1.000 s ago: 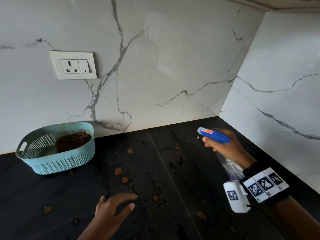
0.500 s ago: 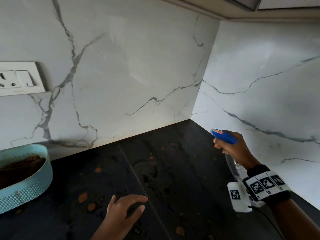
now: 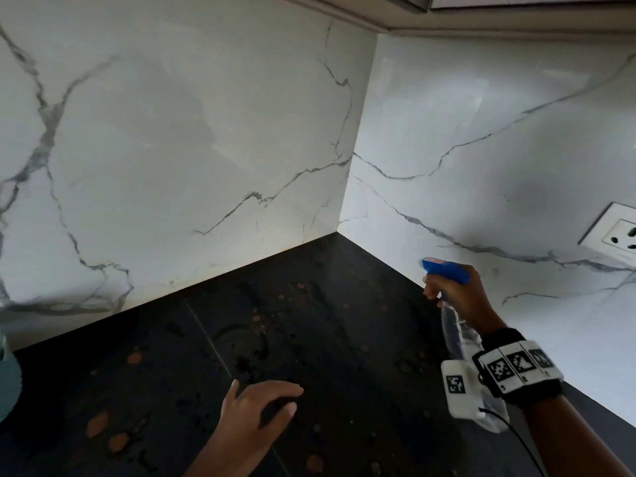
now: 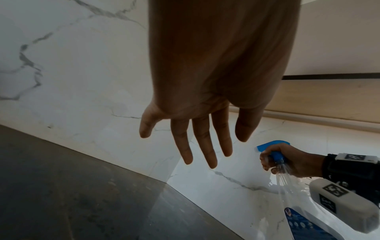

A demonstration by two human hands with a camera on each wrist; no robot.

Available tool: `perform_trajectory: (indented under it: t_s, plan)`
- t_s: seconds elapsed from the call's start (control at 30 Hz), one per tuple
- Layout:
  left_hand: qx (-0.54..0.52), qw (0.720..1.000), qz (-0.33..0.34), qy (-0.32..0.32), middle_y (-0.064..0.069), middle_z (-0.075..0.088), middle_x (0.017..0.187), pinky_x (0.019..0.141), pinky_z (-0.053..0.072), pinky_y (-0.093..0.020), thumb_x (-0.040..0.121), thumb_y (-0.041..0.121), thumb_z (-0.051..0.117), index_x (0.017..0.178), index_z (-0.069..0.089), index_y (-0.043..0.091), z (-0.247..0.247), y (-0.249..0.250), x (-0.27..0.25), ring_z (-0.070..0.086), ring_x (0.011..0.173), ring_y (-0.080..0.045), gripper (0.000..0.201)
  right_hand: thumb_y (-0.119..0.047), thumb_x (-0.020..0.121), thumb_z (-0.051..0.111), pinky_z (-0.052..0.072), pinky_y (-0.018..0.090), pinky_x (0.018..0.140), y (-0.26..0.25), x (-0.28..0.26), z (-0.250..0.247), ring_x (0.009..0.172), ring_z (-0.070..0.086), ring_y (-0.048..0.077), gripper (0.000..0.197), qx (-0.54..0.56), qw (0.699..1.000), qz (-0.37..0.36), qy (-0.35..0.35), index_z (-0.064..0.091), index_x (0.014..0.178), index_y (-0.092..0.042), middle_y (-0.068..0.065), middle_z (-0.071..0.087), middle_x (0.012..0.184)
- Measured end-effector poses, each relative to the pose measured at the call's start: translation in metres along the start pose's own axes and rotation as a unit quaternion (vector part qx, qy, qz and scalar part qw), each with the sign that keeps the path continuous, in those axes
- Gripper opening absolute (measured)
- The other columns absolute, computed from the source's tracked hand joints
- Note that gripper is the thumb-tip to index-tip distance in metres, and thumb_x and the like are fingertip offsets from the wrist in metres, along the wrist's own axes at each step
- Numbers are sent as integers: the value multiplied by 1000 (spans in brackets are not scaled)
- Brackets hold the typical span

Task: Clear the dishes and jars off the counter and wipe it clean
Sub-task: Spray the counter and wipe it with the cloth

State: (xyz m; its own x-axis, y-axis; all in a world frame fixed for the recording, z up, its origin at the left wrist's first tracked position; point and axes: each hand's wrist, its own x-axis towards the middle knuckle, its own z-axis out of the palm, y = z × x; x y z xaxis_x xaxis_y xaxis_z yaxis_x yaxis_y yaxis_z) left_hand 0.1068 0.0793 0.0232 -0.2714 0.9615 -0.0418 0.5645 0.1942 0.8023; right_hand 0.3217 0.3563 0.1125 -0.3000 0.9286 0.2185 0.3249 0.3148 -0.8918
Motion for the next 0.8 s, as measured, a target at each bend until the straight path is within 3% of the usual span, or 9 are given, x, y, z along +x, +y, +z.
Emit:
perform_trajectory:
  t_s: [0.17, 0.33, 0.43, 0.53, 0.67, 0.8]
  plan:
    - [19, 1000, 20, -15, 61, 17, 118, 115, -1, -36, 55, 73, 23, 109, 15, 77, 17, 11, 4, 24, 117, 29, 54, 0, 83, 62, 44, 19, 45, 13, -19, -36, 48, 53, 19, 19, 24, 998, -7, 51, 60, 68, 11, 19, 58, 59]
    - [22, 998, 34, -40, 58, 22, 120, 115, -3, -38, 57, 73, 23, 112, 20, 73, 37, 21, 5, 25, 115, 30, 54, -3, 83, 63, 42, 31, 53, 32, -44, -68, 50, 49, 25, 25, 0, 996, 35, 80, 56, 59, 0, 13, 53, 51]
    - [22, 997, 40, -57, 58, 26, 118, 115, -3, -37, 58, 72, 25, 112, 24, 71, 50, 29, 3, 27, 115, 28, 54, -4, 85, 62, 44, 26, 49, 37, -66, -92, 49, 53, 22, 20, -1, 996, 48, 81, 60, 65, -5, 13, 58, 55]
    - [32, 996, 49, -71, 60, 22, 116, 113, -3, -34, 57, 73, 24, 111, 18, 72, 64, 37, -2, 25, 115, 29, 55, -2, 85, 61, 44, 25, 49, 37, -94, -120, 53, 56, 23, 12, 34, 994, 61, 82, 62, 73, -3, 15, 61, 61]
    - [52, 993, 63, -91, 59, 16, 118, 114, -2, -36, 58, 74, 22, 110, 17, 76, 86, 50, -9, 23, 115, 30, 52, 4, 86, 59, 43, 19, 43, 38, -140, -146, 46, 56, 16, 8, 55, 997, 39, 22, 63, 80, 1, 9, 59, 53]
    - [66, 989, 74, -106, 61, 23, 114, 115, -4, -39, 60, 73, 22, 99, 26, 83, 110, 67, -16, 32, 106, 32, 40, 3, 84, 62, 43, 18, 46, 51, -179, -159, 44, 52, 12, 7, -4, 994, 39, -102, 65, 90, 1, 6, 57, 51]
